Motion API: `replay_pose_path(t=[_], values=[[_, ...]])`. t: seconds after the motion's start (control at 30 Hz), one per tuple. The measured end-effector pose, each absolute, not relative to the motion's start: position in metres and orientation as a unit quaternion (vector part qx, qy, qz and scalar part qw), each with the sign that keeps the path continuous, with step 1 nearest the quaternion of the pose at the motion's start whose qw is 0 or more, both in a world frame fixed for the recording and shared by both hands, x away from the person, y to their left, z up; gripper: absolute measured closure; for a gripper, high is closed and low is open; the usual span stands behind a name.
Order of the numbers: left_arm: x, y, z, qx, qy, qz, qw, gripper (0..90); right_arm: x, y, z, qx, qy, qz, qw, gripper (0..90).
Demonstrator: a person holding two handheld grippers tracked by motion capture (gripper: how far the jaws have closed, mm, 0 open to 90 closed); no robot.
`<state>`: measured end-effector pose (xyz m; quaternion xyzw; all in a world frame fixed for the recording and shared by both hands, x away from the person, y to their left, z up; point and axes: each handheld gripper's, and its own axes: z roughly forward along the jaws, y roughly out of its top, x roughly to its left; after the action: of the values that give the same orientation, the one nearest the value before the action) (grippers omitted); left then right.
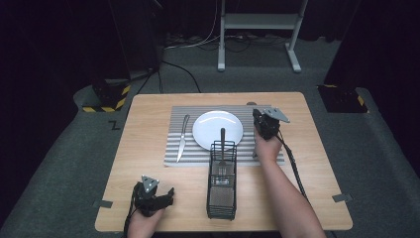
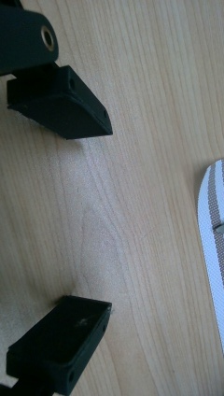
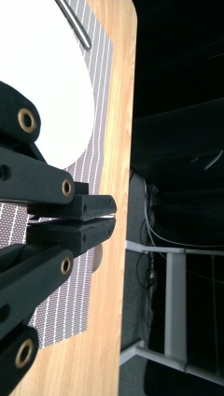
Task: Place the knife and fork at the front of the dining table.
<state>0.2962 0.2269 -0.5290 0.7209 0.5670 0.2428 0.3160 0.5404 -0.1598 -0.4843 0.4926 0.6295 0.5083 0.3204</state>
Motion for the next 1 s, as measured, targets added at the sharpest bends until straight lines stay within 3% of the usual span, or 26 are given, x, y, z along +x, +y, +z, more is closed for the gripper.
replay_pose_path(t=[0.2,0.3,0.57,1.0], values=[[0.297,0.228,-0.529,0.722,0.566,0.240,0.319,12.6,0.547,-0.157,-0.487,0.497,0.640,0.492,0.317,86.8],[0.297,0.228,-0.529,0.722,0.565,0.240,0.319,12.6,0.548,-0.155,-0.488,0.499,0.638,0.492,0.319,79.3],[0.297,0.228,-0.529,0.723,0.564,0.240,0.319,12.6,0.544,-0.155,-0.488,0.498,0.642,0.486,0.323,78.9],[0.297,0.227,-0.529,0.725,0.562,0.240,0.317,12.4,0.484,-0.179,-0.487,0.481,0.654,0.494,0.311,70.2]])
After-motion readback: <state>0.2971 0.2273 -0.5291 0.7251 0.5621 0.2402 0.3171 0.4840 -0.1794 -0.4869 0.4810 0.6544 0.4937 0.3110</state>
